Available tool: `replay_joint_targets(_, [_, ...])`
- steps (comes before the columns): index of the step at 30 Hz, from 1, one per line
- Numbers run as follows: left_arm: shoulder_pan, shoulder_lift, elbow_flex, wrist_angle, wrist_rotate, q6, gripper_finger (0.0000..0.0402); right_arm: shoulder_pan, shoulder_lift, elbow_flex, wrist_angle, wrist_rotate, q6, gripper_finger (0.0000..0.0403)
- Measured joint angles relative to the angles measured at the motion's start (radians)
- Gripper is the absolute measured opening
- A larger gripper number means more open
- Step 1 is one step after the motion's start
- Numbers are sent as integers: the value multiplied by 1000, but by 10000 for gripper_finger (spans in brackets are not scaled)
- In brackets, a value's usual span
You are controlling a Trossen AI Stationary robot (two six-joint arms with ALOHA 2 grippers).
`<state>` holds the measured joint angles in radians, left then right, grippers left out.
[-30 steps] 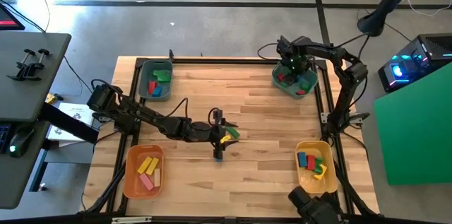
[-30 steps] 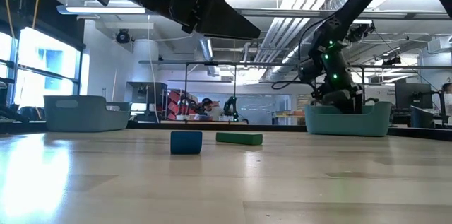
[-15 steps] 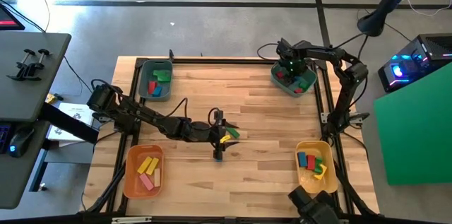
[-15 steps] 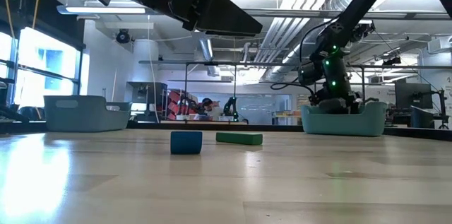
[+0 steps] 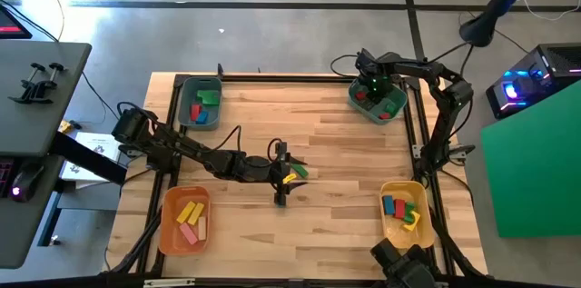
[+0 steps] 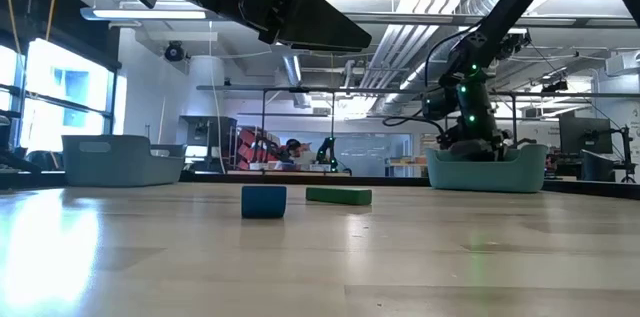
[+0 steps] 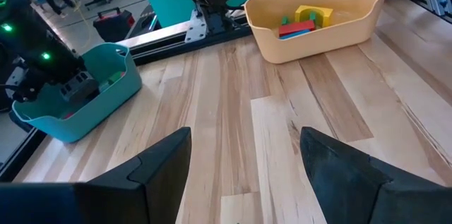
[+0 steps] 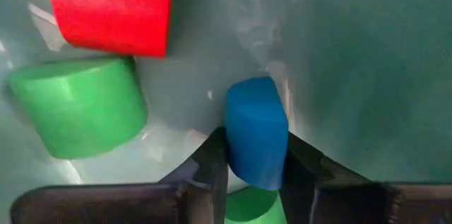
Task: Sort blocks by size
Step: Put the blue semicircle block into the green bin
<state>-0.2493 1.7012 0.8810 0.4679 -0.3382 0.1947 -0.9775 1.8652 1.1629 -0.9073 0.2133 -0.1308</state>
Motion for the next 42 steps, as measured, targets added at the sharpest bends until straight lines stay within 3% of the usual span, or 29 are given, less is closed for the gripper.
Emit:
replay_joint_targets(8, [0, 0, 0, 0, 0, 0, 252, 15, -112, 0, -70, 29, 21, 82])
replay_joint_targets(13, [0, 0, 0, 0, -1, -13, 252, 77, -279, 0, -110, 81, 44, 82])
replay_joint_targets(18, [0, 0, 0, 1, -3, -36, 252, 212, -483, 0, -216, 109, 112, 82])
replay_joint_targets(22, [0, 0, 0, 1, -6, -36, 252, 395, -627, 1, -357, 112, 247, 82])
replay_joint_targets(29, [0, 0, 0, 1, -6, -35, 252, 845, -777, 1, -541, 55, 621, 82])
replay_joint_targets(36, [-3, 0, 0, 1, -6, -36, 252, 1269, -781, 1, -539, -17, 932, 82])
replay_joint_targets(42, [-3, 0, 0, 2, -6, -37, 252, 1481, -726, 1, -475, 23, 1017, 82])
